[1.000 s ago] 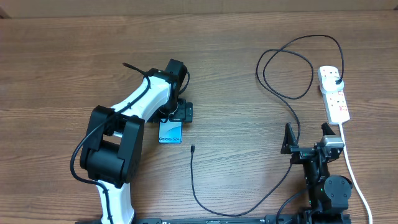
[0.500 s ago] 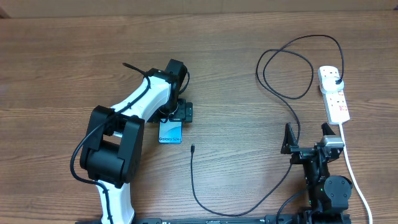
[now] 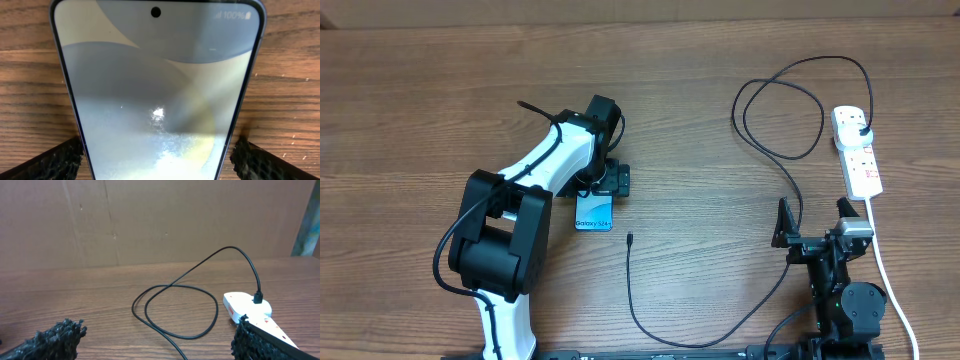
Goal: Plug charger to phone and switch on socket
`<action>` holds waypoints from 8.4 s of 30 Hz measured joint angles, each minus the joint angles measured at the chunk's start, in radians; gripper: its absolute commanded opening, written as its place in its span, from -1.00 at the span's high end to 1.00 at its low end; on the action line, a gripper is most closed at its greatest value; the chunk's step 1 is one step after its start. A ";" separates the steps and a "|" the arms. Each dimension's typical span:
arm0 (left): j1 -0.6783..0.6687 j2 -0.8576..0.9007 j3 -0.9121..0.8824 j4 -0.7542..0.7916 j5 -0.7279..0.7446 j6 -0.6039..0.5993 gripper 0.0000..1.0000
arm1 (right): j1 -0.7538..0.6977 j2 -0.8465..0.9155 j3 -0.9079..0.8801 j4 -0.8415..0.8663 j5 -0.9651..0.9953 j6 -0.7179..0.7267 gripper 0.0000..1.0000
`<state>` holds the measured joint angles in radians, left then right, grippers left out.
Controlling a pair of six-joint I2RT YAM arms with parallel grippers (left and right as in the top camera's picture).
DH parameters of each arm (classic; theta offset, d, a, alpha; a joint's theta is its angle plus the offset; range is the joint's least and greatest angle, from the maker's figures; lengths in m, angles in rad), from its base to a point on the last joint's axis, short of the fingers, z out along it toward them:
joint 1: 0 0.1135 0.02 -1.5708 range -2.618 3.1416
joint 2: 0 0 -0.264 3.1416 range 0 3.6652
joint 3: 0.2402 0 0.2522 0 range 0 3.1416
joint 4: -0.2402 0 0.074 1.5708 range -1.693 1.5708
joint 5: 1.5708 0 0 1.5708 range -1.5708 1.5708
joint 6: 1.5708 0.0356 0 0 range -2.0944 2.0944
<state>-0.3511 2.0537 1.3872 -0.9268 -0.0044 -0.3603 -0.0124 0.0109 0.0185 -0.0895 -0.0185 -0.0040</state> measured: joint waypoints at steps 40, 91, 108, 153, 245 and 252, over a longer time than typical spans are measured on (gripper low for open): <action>0.000 0.000 0.000 0.000 0.000 0.000 -0.99 | 0.000 0.000 0.000 0.000 0.000 0.000 -1.00; 0.000 0.000 0.000 -0.019 0.008 -0.071 -0.93 | 0.000 0.000 0.000 0.000 0.000 0.000 -1.00; 0.000 0.000 0.000 -0.016 0.009 -0.076 -0.83 | 0.000 0.000 0.000 0.000 0.000 0.000 -1.00; 0.000 0.000 0.003 -0.018 0.008 -0.079 -0.15 | 0.000 0.000 0.000 0.000 0.000 0.000 -1.00; 0.058 0.003 0.256 -0.319 0.652 0.154 -0.33 | 0.000 0.000 0.000 0.000 -0.002 0.000 -1.00; 0.058 0.003 0.256 -0.322 0.660 0.155 -0.34 | 0.000 0.000 0.000 0.011 -0.012 0.000 -0.99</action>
<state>-0.2935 2.0563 1.6428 -1.2484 0.6556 -0.2054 -0.0124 0.0109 0.0185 -0.0788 -0.0307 -0.0036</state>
